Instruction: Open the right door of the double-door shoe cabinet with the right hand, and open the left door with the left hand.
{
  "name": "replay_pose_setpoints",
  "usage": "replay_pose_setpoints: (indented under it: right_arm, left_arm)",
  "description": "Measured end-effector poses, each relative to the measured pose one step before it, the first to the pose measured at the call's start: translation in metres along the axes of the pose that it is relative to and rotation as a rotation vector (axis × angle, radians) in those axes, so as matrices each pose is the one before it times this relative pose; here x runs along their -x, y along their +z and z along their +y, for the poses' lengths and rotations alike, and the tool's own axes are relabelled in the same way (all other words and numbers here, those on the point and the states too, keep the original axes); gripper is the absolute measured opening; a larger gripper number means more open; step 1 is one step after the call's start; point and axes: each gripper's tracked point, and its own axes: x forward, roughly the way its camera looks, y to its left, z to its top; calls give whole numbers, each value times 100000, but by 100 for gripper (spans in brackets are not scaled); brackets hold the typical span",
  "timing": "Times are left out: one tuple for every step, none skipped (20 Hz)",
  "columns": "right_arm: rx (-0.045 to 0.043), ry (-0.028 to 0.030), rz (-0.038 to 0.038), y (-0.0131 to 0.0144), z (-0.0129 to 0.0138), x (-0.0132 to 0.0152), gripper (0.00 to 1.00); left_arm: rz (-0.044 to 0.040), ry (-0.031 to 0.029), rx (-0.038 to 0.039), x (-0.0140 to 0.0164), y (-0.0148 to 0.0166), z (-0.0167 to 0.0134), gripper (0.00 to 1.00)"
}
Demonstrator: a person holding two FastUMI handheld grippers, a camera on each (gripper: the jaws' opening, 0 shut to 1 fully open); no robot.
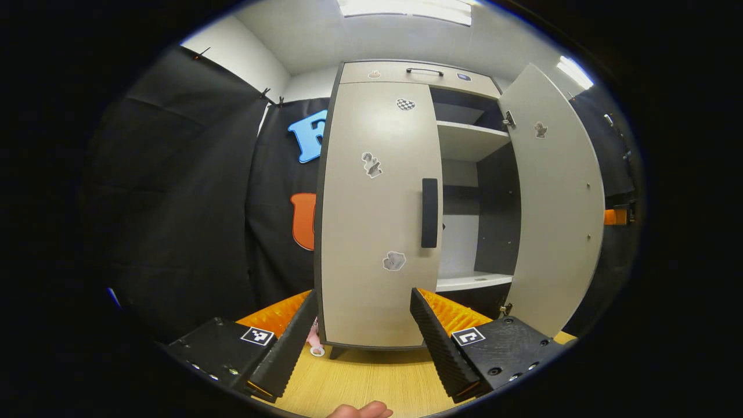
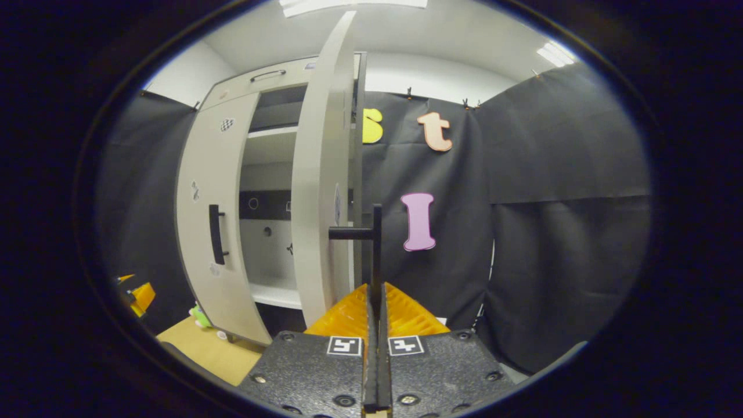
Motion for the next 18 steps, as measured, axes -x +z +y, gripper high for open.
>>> replay_pose_setpoints:
  right_arm:
    - [-2321, 1492, -98, -149, 932, -223, 4]
    - [984, 207, 428, 19, 539, -149, 4]
    - [608, -1100, 994, 150, -236, 458, 4]
    - [804, -927, -1514, 390, 27, 646, 4]
    - [1544, -1495, -2349, 954, -31, 506, 4]
    - [544, 770, -1774, 487, 524, 833, 4]
    - [555, 1588, -1444, 117, 550, 672, 4]
    - [1006, 2085, -1132, 151, 838, 241, 4]
    - [2020, 2033, -261, -51, 767, 225, 4]
    - [1663, 744, 134, -197, 803, -63, 4]
    - [1663, 1638, 807, -425, 929, 421, 4]
    - [747, 2681, 1090, -497, 1331, -542, 13]
    - [-318, 3174, 1426, -300, 1641, 317, 18]
    - [-468, 2371, 1293, -475, 1154, -180, 21]
    - [-871, 1661, 976, -421, 799, -319, 25]
    - [193, 190, 1450, -486, 403, -218, 45]
    - [1217, -439, 1378, -709, 109, -328, 56]
    - [926, -1258, 923, -376, -18, -294, 72]
  left_arm:
    - [195, -393, 287, -64, 69, -149, 95]
    - [57, -367, 96, -14, 74, -150, 95]
    - [133, -255, -201, 49, 47, -45, 95]
    - [-53, 5, -385, 45, -29, 158, 95]
    - [-527, 385, -504, 97, 133, 203, 95]
    - [-423, 701, -440, 75, 86, 141, 95]
    - [-201, 997, -381, -51, -44, 257, 95]
    - [-247, 442, -11, -128, 30, 158, 95]
    - [243, -1182, 360, -194, 45, -319, 95]
    - [359, -1783, 448, -239, 55, -389, 95]
    - [-30, -1548, 205, -129, 121, -401, 95]
    - [-457, -938, -237, -250, 266, -310, 95]
    - [-511, -689, -574, -165, 300, -353, 95]
    - [-328, -1139, -463, -130, 183, -414, 95]
    - [-677, -1577, -287, -182, 385, -593, 95]
    - [-409, -1452, 60, -278, 299, -532, 95]
    - [-555, -1570, 334, -320, 345, -477, 95]
    - [-799, -1582, 672, -428, 521, -515, 95]
